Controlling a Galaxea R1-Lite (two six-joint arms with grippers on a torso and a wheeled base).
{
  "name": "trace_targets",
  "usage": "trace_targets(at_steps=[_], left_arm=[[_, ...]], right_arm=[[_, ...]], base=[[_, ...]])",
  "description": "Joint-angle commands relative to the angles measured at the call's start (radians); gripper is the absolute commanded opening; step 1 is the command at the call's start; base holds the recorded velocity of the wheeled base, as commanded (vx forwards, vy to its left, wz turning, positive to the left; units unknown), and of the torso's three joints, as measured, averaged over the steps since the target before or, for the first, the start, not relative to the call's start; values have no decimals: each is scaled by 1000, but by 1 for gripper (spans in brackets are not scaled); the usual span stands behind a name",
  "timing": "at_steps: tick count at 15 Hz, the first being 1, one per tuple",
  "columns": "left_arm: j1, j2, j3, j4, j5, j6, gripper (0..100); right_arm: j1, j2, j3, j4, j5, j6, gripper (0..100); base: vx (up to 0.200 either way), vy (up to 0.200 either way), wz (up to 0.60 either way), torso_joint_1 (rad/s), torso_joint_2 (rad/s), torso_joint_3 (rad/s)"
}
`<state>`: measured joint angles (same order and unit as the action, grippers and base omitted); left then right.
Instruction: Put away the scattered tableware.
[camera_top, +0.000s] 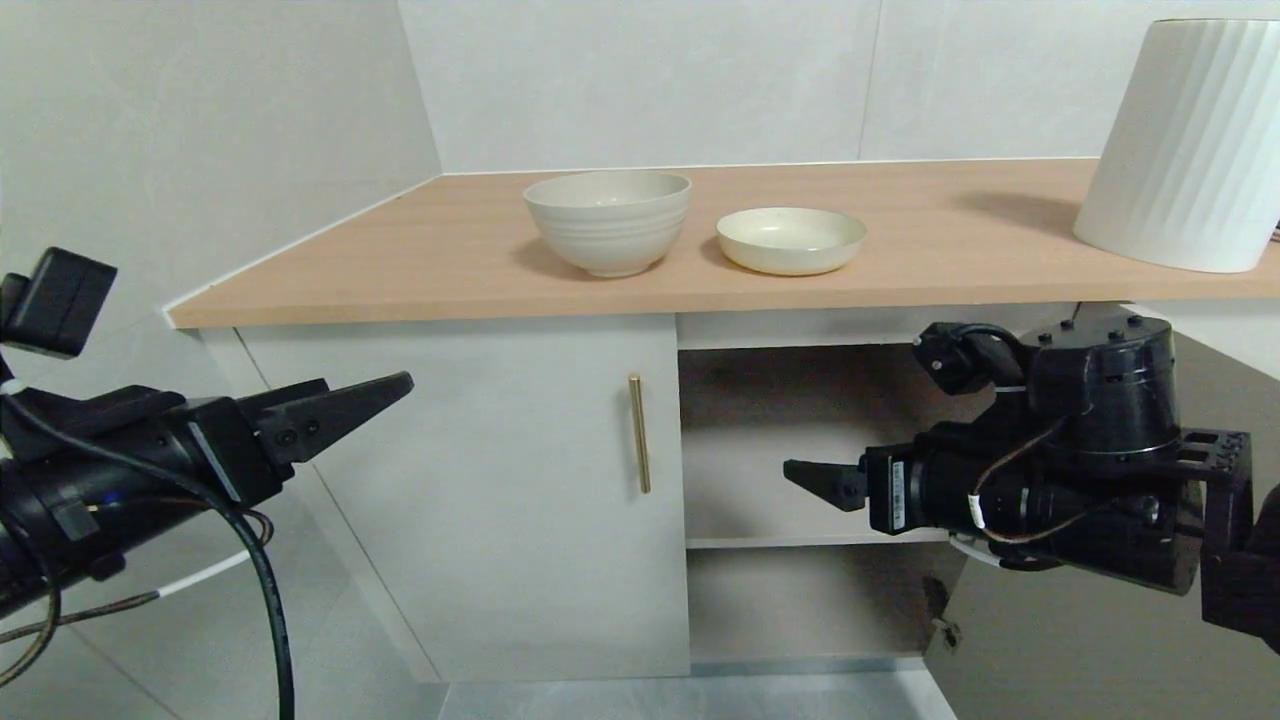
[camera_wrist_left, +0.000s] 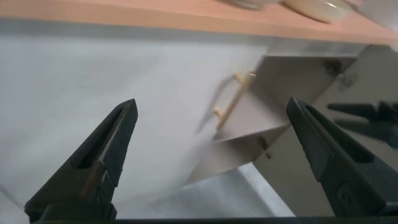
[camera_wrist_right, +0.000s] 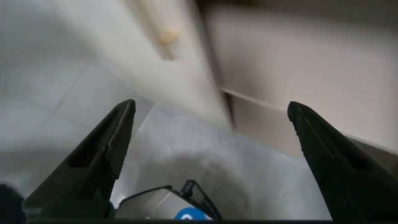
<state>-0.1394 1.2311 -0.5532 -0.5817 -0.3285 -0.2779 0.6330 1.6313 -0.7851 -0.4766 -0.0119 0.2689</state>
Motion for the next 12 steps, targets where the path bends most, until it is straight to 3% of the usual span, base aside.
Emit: trace_targets(at_steps=[1,2,7,10,12], left_arm=[[1,2,4,2,-1,5,100],[1,4,2,3,-1,12,100],[1,-10,4,8,2,29,100],[1,-19,7,10,2,29,100],[1,-31,13,20,2,31,100]], right_arm=[[4,-2,0,-2,1,0,100],[4,-4,0,-2,1,0,100],[5,-45,9,38,9,0,100],[5,-91,40,29,116,0,100],[7,-114,46,29,125,-7,100]], base=[[0,0,0,0,0,0],[0,0,0,0,0,0],[200,0,0,1,3,1],[0,0,0,0,0,0],[0,0,0,0,0,0]])
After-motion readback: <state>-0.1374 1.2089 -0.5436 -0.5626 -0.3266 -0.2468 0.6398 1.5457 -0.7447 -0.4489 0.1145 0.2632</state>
